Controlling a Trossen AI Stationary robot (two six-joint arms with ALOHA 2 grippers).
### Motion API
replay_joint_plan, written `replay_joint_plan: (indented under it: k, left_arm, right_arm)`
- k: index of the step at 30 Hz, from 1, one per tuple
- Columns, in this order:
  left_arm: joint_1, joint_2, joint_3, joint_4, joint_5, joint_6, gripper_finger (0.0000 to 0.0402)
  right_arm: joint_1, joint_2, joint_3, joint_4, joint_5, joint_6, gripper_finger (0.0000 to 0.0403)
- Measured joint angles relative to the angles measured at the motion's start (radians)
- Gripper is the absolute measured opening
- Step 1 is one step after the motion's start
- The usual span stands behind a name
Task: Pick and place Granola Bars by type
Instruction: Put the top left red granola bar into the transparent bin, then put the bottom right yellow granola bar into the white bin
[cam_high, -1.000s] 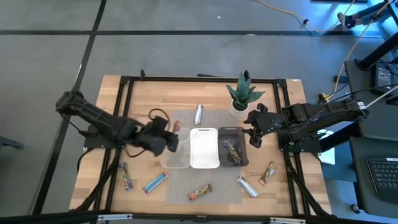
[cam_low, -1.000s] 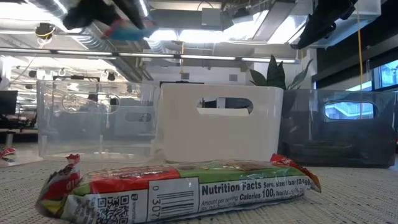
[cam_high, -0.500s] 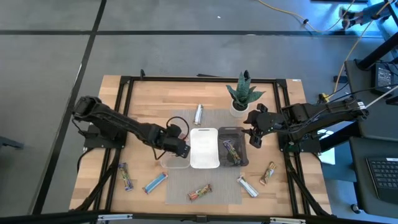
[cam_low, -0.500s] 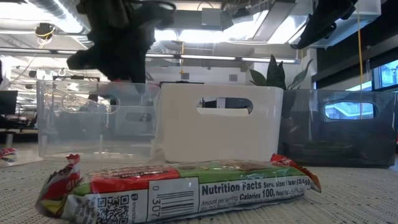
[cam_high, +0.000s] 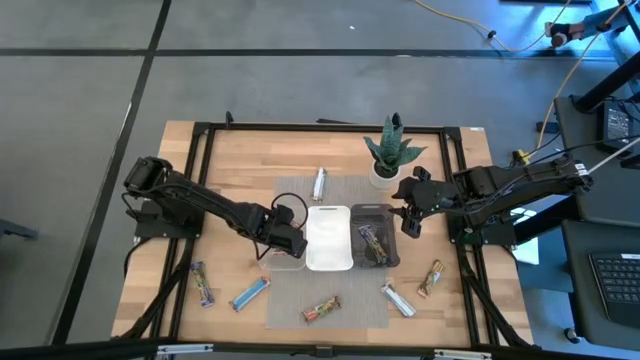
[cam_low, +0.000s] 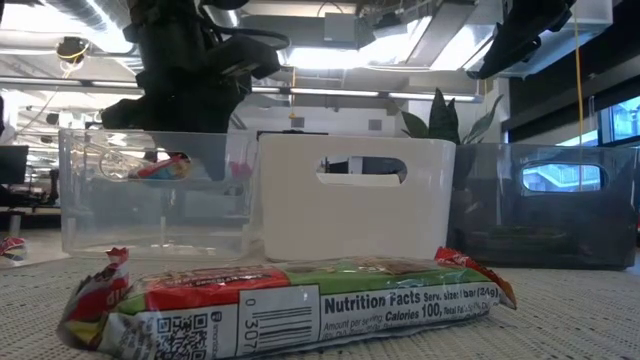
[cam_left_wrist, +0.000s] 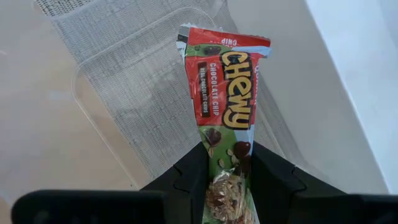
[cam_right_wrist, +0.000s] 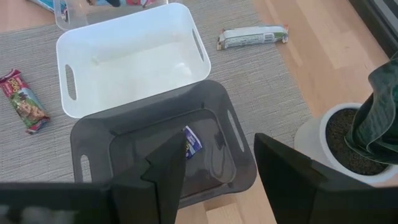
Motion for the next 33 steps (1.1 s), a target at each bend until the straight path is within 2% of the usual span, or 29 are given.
replay_joint_plan:
  k: [4,14,18,22,24,28,30,33]
  left_arm:
    - [0.0,0.0,0.0,0.0,0.009,0.0,0.0105]
    - [0.003,-0.009,0.0,-0.004,0.054,0.049,0.0167]
    - [0.003,-0.081,0.0,-0.006,0.052,0.104,0.017]
    - [0.003,-0.182,0.0,-0.004,-0.021,0.213,0.0167]
    - [0.003,-0.227,0.0,-0.014,-0.063,0.298,0.0167]
    - [0.003,-0.304,0.0,-0.028,-0.167,0.529,0.0168]
    - [0.008,-0.334,0.0,-0.03,-0.208,0.561,0.017]
    - [0.039,-0.383,0.0,-0.036,-0.162,0.646,0.017]
  right_arm:
    - [0.0,0.0,0.0,0.0,0.0,-0.002,0.0191]
    - [0.0,0.0,0.0,0.0,0.0,0.0,0.0191]
    - [0.0,0.0,0.0,0.001,0.0,-0.003,0.0191]
    - [0.0,0.0,0.0,0.006,-0.001,0.046,0.0191]
    - [0.0,0.0,0.0,0.006,-0.001,0.104,0.0191]
    - [0.0,0.0,0.0,-0.007,-0.002,0.324,0.0191]
    - [0.0,0.0,0.0,-0.036,-0.002,0.436,0.0191]
    - [0.002,0.007,0.0,-0.106,-0.002,0.606,0.0191]
